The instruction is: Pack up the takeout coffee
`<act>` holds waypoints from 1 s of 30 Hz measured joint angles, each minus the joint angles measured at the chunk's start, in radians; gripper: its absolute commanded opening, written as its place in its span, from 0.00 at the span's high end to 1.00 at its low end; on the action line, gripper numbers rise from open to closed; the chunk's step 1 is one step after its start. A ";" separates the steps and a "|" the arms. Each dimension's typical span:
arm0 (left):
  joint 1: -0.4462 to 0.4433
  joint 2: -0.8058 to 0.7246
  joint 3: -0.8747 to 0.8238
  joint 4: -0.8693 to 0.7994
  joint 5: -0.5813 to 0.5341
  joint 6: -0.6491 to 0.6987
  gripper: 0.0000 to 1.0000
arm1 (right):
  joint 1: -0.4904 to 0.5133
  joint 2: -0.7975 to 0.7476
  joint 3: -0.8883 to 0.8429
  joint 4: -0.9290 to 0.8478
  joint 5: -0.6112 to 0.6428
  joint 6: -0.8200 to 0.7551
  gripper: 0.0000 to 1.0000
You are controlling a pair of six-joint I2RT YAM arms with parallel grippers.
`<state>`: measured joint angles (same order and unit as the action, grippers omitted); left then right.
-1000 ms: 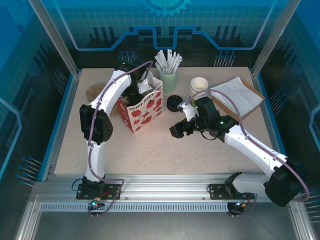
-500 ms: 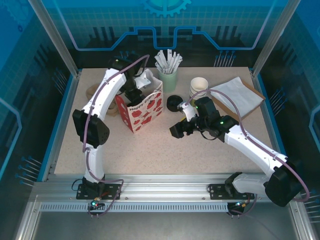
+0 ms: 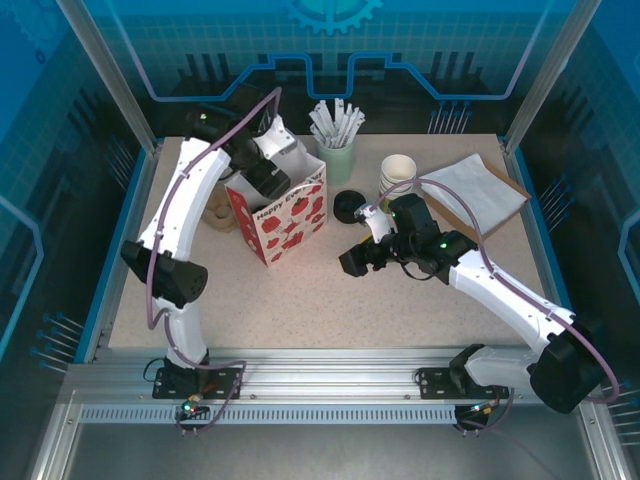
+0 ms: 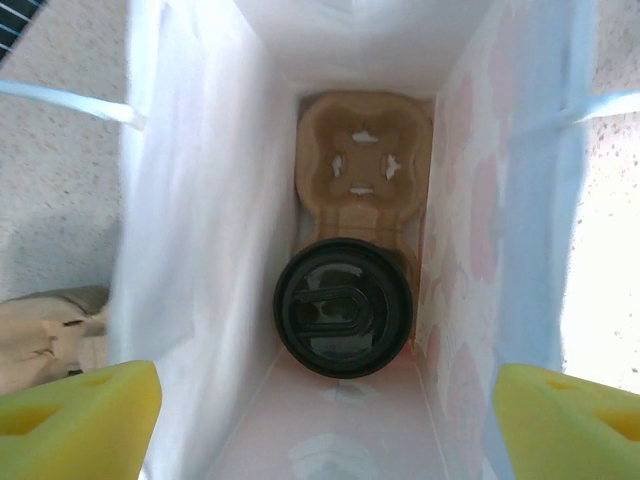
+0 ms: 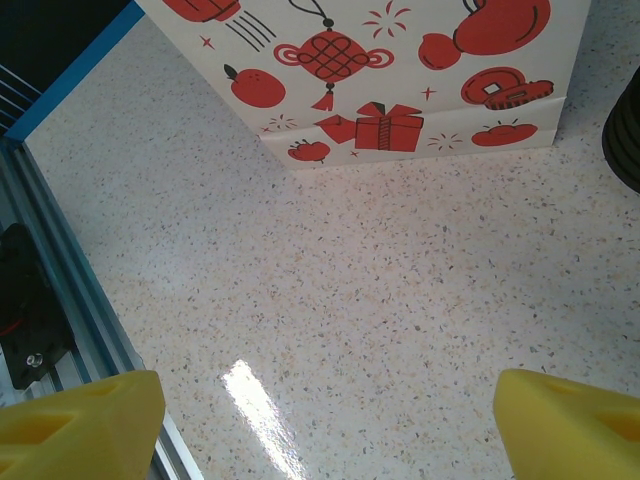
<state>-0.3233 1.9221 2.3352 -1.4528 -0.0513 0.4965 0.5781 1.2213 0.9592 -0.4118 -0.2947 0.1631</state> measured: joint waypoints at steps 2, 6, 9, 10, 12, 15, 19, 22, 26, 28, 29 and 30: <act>0.000 -0.026 0.000 0.022 0.000 -0.004 0.15 | 0.000 0.000 0.002 -0.006 0.002 0.000 0.14; 0.000 -0.089 -0.009 0.113 -0.003 -0.081 0.21 | 0.002 -0.013 0.035 -0.053 0.077 0.000 0.14; -0.001 -0.200 -0.121 0.274 0.022 -0.203 0.22 | -0.006 -0.048 0.088 -0.090 0.186 0.000 0.13; -0.003 -0.261 -0.199 0.351 0.047 -0.254 0.22 | -0.018 -0.061 0.110 -0.099 0.224 0.000 0.13; -0.010 -0.384 -0.373 0.518 0.109 -0.352 0.22 | -0.066 -0.078 0.152 -0.110 0.285 0.003 0.13; -0.032 -0.541 -0.608 0.768 0.213 -0.512 0.22 | -0.177 -0.078 0.203 -0.111 0.340 0.024 0.14; -0.040 -0.586 -0.702 0.957 0.278 -0.654 0.22 | -0.220 0.011 0.294 -0.108 0.349 0.050 0.16; -0.040 -0.571 -0.704 1.003 0.276 -0.687 0.22 | -0.190 0.136 0.394 -0.082 0.347 0.059 0.19; -0.040 -0.557 -0.704 1.017 0.265 -0.700 0.22 | -0.165 0.272 0.470 -0.003 0.338 0.079 0.32; -0.040 -0.553 -0.704 1.017 0.257 -0.702 0.22 | -0.164 0.341 0.512 0.035 0.334 0.098 0.40; -0.040 -0.552 -0.704 1.017 0.257 -0.705 0.22 | -0.164 0.373 0.534 0.051 0.333 0.109 0.42; -0.040 -0.551 -0.704 1.017 0.257 -0.705 0.22 | -0.164 0.412 0.562 0.075 0.332 0.120 0.44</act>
<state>-0.3630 1.3712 1.6314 -0.4355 0.2054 -0.2089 0.4137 1.6329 1.5215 -0.3370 0.0372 0.2832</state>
